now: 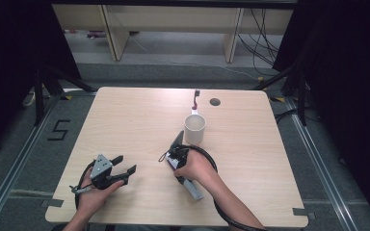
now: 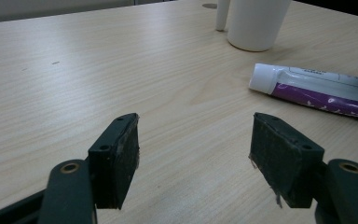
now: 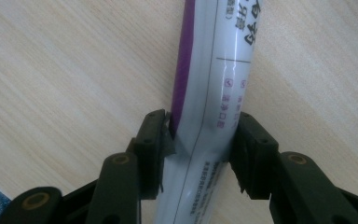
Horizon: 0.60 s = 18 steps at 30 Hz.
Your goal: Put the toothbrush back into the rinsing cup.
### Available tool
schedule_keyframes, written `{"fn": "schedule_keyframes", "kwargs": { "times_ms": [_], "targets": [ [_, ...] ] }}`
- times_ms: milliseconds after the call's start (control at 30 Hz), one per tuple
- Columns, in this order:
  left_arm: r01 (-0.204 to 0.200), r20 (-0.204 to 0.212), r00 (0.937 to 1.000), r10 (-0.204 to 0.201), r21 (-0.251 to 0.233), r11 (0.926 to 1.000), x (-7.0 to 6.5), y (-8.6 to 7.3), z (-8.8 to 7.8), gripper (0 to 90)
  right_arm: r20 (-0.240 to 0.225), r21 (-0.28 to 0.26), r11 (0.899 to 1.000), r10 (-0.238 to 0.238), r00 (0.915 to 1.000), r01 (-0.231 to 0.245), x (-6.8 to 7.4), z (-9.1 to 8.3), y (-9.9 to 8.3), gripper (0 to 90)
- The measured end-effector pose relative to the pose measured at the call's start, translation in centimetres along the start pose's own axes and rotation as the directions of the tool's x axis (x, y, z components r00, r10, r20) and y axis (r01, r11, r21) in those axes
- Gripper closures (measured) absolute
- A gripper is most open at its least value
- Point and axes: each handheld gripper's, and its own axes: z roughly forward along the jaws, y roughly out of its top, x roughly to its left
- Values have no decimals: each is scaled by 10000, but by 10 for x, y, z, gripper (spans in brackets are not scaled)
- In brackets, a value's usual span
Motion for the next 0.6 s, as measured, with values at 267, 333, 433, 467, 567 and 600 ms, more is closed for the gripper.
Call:
{"fn": "schedule_keyframes", "kwargs": {
  "times_ms": [267,333,433,467,567,600],
  "targets": [
    [-6,3,10000,6,5,10000,0,0,0,321,-108,-35,9998,174,9998,-174,0,2,0,598],
    [-6,7,10000,6,6,10000,0,0,0,321,-96,2,10000,-4,10000,4,-1,1,0,621],
    [-17,-7,10000,17,17,10000,0,0,0,321,-208,-77,9998,161,9997,-163,0,1,-1,676],
    [-17,-7,10000,17,17,10000,0,0,0,321,-269,-111,9999,89,9996,-92,0,0,-2,714],
    [-64,43,10000,64,-76,10000,-1,0,0,321,-449,-275,9995,-161,9989,148,-1,-1,-4,748],
    [-135,59,9999,135,-37,9999,-1,0,0,321,-504,-310,9993,-231,9985,215,-2,-1,-5,752]
  ]
}}
